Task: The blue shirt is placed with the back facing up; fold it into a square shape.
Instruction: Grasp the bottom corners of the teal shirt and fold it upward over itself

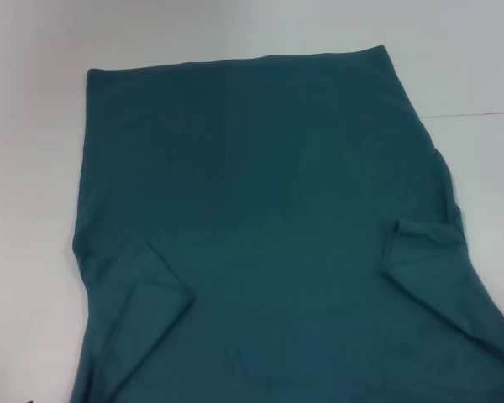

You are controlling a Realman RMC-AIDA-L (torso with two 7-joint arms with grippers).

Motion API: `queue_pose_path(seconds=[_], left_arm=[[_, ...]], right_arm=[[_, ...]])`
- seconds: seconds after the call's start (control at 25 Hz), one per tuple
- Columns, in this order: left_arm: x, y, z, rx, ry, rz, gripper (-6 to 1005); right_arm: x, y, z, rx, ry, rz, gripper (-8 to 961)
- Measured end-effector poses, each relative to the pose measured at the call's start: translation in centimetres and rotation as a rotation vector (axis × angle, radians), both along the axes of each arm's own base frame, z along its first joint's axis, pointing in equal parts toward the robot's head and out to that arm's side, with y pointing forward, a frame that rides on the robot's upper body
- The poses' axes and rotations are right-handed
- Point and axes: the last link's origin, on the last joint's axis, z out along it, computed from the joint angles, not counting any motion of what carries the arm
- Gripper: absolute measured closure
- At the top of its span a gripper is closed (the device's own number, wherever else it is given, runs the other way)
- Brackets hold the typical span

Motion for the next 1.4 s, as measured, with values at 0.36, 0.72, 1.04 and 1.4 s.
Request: queue_pose_path(seconds=[0.36, 0.72, 1.04, 1.4], left_arm=[[1.6, 3.9, 0.5, 0.003, -0.011, -0.069, 949], [1.4, 4.3, 1.1, -0.007, -0.01, -0.046, 947], [1.2, 3.2, 0.9, -0.056, -0.024, -0.016, 826], [0.6, 1.9, 1.3, -0.159, 0.005, 0.042, 503]], right_arm=[[-1.4, 3.1, 0.7, 0.06, 0.021, 0.04, 887], [-2.3, 4.5, 0.2, 0.05, 0.036, 0.063, 888], [-2.4, 4.7, 0.1, 0.052, 0.034, 0.07, 887], [-2.5, 4.9, 0.1, 0.058, 0.035, 0.075, 887]])
